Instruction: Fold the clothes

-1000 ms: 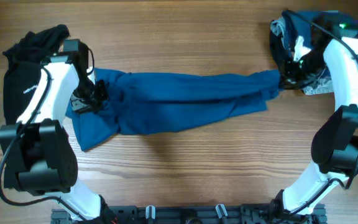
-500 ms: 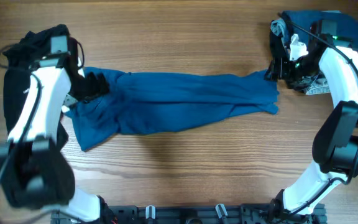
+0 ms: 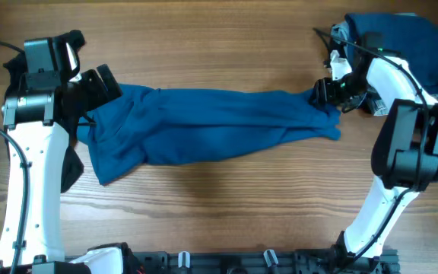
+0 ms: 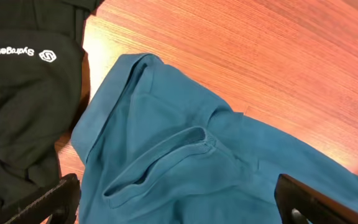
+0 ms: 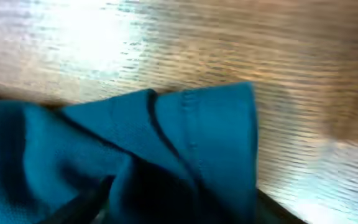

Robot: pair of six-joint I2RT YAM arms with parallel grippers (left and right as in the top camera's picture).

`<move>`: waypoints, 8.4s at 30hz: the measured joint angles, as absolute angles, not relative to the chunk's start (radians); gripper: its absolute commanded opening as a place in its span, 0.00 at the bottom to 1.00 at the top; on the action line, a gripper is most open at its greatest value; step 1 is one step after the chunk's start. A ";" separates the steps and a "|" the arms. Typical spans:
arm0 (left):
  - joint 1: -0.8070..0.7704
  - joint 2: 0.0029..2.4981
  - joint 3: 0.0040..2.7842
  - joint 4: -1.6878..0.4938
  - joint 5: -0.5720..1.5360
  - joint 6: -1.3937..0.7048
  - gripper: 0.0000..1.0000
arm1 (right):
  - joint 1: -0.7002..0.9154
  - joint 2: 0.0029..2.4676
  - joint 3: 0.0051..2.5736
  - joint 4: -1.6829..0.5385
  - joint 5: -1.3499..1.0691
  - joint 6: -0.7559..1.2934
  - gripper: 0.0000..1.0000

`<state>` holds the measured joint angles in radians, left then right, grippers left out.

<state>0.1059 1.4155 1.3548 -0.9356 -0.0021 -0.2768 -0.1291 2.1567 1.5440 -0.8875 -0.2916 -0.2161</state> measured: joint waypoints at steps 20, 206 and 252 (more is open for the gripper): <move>0.106 1.415 1.355 -0.926 -0.002 -0.280 1.00 | -0.259 1.999 1.660 -1.117 -0.428 -0.065 0.04; 0.057 1.262 1.508 -0.733 0.313 -0.424 1.00 | 0.264 1.882 1.465 -0.745 -0.640 -0.019 0.85; 0.224 1.461 1.507 -0.845 0.311 -0.364 1.00 | 0.594 1.924 1.499 -1.272 -0.395 0.068 0.67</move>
